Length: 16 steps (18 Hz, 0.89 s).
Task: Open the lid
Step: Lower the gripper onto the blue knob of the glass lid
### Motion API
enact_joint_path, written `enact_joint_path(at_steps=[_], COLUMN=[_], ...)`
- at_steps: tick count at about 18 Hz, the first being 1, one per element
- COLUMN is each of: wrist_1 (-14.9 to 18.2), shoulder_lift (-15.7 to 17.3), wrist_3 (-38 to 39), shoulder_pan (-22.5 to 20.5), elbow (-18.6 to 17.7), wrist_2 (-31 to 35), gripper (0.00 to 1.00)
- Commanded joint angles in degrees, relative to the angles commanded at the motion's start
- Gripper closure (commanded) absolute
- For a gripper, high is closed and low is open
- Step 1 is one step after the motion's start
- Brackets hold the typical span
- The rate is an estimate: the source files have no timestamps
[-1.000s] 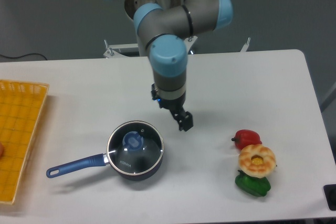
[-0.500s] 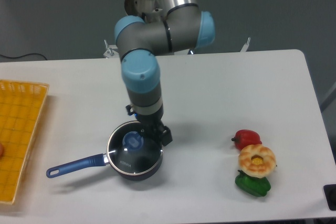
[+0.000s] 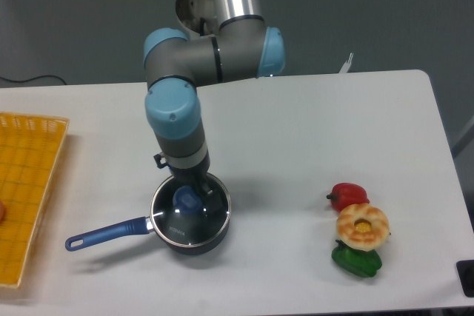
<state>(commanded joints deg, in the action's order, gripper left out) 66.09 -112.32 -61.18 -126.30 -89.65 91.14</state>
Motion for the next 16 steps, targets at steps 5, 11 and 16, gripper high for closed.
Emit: enact_joint_path(at_steps=[5,11,16], wrist_1=[-0.3,-0.5,-0.6], shoulder_lift=[-0.3,-0.6,-1.5], wrist_3=[2.6,4.1,4.4], shoulder_pan=[0.1,0.1,0.0], elbow=[-0.2,0.0,0.6], wrist_2=[-0.1,-0.2,-0.1], gripper=[0.00,0.00,0.00])
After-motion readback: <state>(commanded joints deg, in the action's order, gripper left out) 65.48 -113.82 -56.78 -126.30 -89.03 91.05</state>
